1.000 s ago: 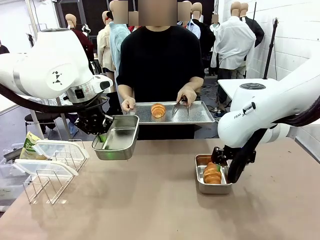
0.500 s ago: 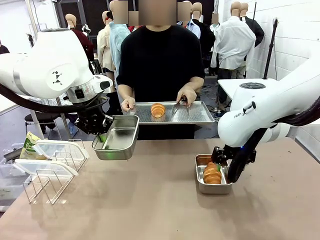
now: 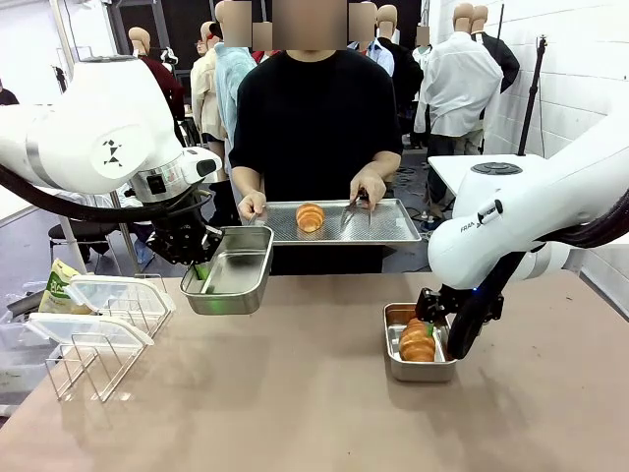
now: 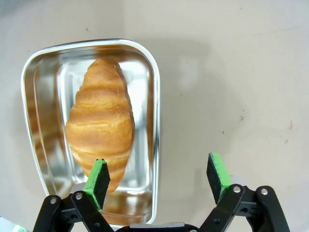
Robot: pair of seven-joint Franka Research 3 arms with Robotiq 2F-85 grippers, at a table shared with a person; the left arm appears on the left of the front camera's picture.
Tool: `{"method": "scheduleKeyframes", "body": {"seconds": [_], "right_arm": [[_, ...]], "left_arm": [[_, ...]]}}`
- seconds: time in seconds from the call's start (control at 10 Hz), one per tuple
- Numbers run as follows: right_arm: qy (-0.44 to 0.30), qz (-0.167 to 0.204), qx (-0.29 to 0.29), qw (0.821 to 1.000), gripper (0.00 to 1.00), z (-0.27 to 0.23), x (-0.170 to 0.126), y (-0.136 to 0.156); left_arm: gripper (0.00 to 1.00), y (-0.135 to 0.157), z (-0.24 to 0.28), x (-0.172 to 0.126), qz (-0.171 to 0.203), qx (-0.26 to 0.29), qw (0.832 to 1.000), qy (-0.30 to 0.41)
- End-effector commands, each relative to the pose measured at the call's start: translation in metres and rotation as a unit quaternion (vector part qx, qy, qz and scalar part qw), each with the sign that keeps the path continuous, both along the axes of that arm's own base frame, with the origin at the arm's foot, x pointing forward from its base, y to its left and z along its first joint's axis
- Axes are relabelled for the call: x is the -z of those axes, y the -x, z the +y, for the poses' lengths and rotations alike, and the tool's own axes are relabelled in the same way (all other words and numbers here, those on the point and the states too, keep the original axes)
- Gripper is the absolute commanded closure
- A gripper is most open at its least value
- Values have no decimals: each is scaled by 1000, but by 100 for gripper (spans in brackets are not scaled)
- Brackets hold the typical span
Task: Place the bread in airtight containers.
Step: Once an object is inside an Airtight Container , place the container in the center of the table.
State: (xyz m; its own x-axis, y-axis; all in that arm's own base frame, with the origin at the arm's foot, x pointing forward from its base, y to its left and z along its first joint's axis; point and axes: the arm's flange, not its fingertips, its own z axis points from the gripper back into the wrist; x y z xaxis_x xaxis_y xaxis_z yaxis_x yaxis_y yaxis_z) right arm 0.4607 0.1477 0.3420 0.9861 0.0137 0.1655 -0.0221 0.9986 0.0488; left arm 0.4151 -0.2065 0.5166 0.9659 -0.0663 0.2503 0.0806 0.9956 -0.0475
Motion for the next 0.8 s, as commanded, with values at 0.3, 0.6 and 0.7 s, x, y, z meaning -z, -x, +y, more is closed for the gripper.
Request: {"method": "scheduleKeyframes", "body": {"seconds": [0.3, 0.6, 0.7], "right_arm": [[38, -84, 41, 995, 0, -13, -94, 65], [21, -103, 33, 994, 0, -6, -153, 94], [18, -107, 28, 994, 0, -6, -163, 99]], "left_arm": [[100, -1, 2, -4, -3, -1, 1000, 3], [100, -1, 2, -4, -3, -1, 1000, 3], [100, -1, 2, -4, -3, -1, 1000, 3]]}}
